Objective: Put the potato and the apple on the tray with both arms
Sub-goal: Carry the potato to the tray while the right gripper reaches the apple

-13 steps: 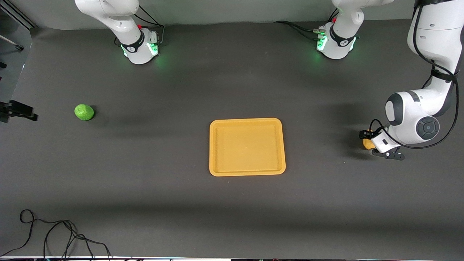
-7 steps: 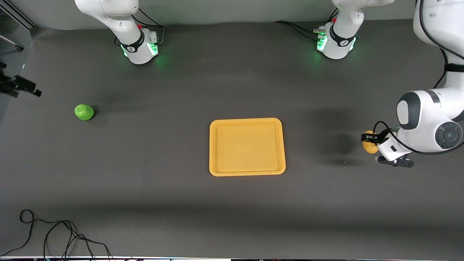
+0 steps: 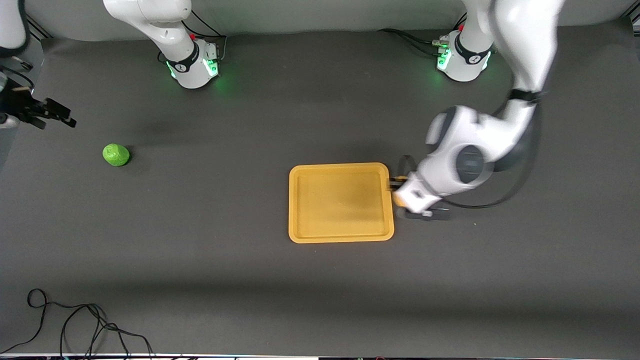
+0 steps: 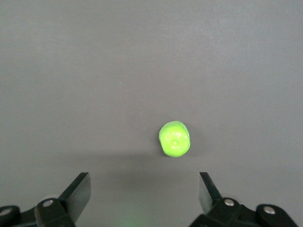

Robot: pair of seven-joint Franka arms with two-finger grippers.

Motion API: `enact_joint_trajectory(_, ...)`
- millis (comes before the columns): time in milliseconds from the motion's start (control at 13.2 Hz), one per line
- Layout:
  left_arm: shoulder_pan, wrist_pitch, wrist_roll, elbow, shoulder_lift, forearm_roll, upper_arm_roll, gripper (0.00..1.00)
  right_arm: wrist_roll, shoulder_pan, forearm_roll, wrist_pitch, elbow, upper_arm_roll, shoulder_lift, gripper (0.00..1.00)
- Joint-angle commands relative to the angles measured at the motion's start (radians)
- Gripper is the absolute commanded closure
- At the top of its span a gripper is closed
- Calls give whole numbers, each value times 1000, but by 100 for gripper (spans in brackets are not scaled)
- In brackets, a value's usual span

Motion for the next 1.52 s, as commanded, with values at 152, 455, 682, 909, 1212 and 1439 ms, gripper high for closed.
enact_joint_trajectory(152,-103,175,-103,47,184,1,17,94,-68,18,-4,299,-114,-98,186,0)
enact_joint_trajectory(455,-92,162,-91,55,195,6,26,90,-146,16,112,436,-156,-102,317,0)
enact_joint_trajectory(682,-91,160,-91,58,204,20,26,68,-292,18,274,539,-154,-101,443,0)
enact_joint_trajectory(909,-89,154,-95,58,204,50,26,73,-320,47,339,570,-154,-99,495,0)
enact_joint_trajectory(1212,-94,100,-117,56,201,92,41,72,-320,47,342,584,-154,-98,532,0)
enact_joint_trajectory(1439,-101,111,-134,56,204,115,43,9,-320,48,342,576,-150,-92,543,53)
